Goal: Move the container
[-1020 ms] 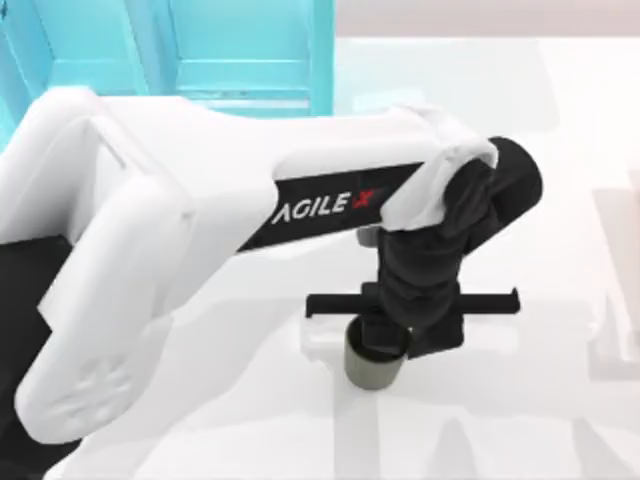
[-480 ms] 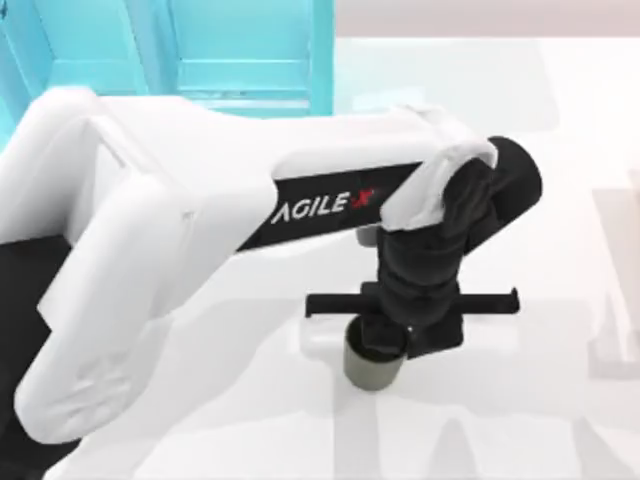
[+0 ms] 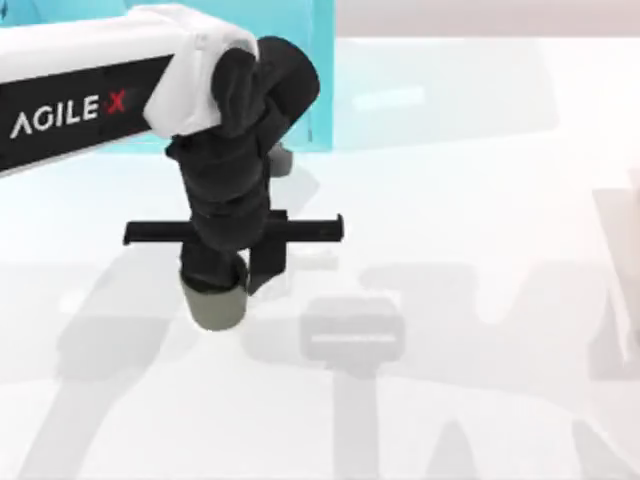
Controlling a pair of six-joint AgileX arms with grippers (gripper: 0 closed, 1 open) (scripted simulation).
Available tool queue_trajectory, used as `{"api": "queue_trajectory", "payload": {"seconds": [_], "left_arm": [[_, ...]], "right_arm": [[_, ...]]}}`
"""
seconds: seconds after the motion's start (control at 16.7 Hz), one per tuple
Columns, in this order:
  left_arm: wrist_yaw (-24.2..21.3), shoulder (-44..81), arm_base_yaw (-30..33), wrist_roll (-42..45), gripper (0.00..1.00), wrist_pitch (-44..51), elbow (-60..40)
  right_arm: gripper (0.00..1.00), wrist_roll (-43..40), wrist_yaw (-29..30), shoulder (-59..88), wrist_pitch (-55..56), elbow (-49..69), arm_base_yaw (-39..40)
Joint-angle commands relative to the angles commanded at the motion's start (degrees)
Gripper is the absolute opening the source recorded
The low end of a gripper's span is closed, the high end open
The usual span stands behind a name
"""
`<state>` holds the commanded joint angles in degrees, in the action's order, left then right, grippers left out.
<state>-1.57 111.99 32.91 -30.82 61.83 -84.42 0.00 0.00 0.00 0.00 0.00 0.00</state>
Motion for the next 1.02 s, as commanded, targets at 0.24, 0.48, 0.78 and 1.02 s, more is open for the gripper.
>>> {"api": "queue_trajectory", "payload": {"seconds": [0.24, 0.48, 0.78, 1.02], "left_arm": [[-0.86, -13.07, -15.63, 14.8, 0.0, 0.4, 12.34], [-1.51, -20.72, -23.49, 22.55, 0.0, 0.58, 19.62], [-1.37, -20.92, -23.74, 23.06, 0.0, 0.59, 19.92], [-1.61, -19.79, -24.12, 23.61, 0.0, -3.78, 22.8]], "right_arm": [[1.0, 0.0, 0.0, 0.0, 0.0, 0.0, 0.0], [1.0, 0.0, 0.0, 0.0, 0.0, 0.0, 0.0], [1.0, 0.0, 0.0, 0.0, 0.0, 0.0, 0.0], [1.0, 0.0, 0.0, 0.0, 0.0, 0.0, 0.0]]}}
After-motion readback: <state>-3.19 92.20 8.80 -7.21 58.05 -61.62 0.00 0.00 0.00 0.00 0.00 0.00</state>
